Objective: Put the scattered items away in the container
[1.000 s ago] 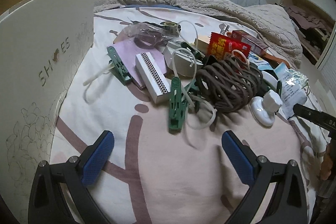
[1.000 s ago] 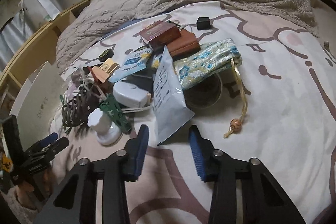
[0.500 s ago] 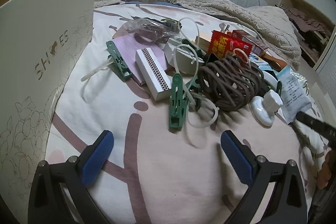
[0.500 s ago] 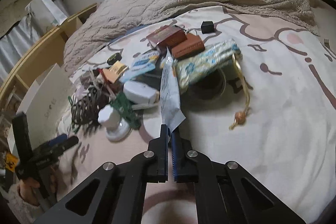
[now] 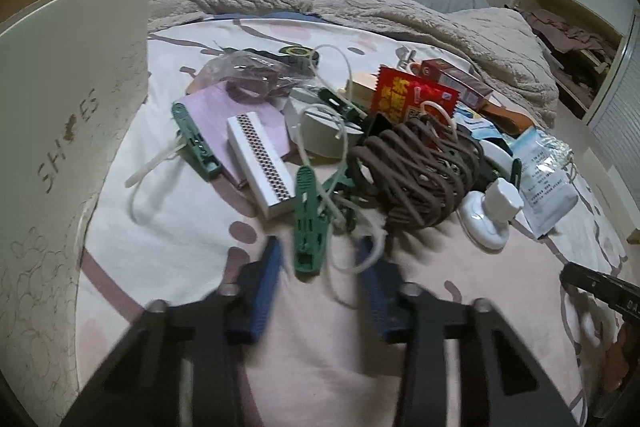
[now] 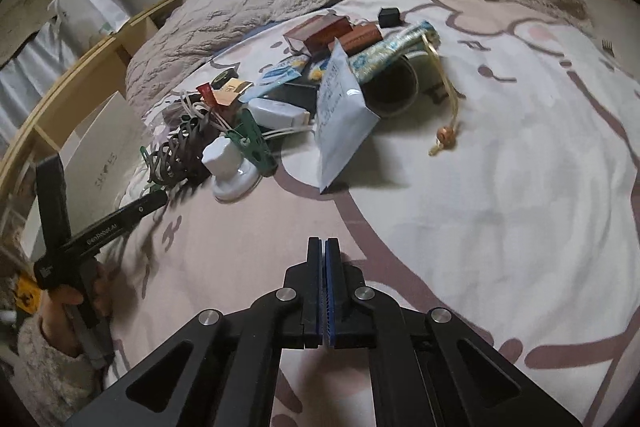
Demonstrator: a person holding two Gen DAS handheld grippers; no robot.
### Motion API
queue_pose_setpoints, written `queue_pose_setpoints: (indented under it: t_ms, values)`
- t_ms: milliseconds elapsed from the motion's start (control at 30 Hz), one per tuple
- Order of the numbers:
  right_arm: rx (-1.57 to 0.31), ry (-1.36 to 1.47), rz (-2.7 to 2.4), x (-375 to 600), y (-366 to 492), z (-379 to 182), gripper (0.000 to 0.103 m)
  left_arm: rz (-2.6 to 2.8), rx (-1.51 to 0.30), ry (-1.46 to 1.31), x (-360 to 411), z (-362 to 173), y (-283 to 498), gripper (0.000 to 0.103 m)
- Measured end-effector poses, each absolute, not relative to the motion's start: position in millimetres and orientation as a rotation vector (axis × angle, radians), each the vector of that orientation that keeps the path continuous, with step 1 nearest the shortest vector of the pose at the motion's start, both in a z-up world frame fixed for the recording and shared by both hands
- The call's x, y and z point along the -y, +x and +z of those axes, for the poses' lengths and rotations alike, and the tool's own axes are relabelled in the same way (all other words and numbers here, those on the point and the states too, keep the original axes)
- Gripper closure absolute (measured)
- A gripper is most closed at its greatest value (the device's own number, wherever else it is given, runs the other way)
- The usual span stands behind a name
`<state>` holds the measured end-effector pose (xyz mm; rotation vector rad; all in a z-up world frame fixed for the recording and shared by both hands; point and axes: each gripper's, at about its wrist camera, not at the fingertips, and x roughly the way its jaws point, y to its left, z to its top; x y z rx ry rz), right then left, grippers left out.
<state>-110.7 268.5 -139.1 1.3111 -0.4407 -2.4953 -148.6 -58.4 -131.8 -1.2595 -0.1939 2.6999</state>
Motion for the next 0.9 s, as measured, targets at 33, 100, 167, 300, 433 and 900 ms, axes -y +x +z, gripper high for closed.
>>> queue_pose_setpoints:
  t_ms: [33,100,167,300,433,900]
  values:
    - [0.454,1.315,-2.494,-269.8,-111.2,-139.8,0.101,2.696,0.194,-1.255,57.8,-131.4,-148.1,0.086]
    - [0.468,1.321,-2.497,-272.0,-112.4,-139.7,0.101,2.690,0.187,-1.240,56.0,-129.4,-146.1,0.089]
    - [0.484,1.320,-2.509,-274.5,-113.4,-137.3,0.101,2.687,0.173,-1.218,53.4,-126.4,-141.8,0.089]
    - [0.520,1.316,-2.517,-279.7,-117.2,-133.2,0.101,2.677,0.132,-1.205,47.5,-122.4,-130.4,0.089]
    - [0.557,1.337,-2.521,-284.4,-124.2,-132.7,0.101,2.656,0.107,-1.251,44.7,-123.7,-117.7,0.089]
    - [0.554,1.363,-2.493,-285.0,-138.2,-132.5,0.101,2.650,0.002,-1.272,30.8,-125.4,-70.4,0.082]
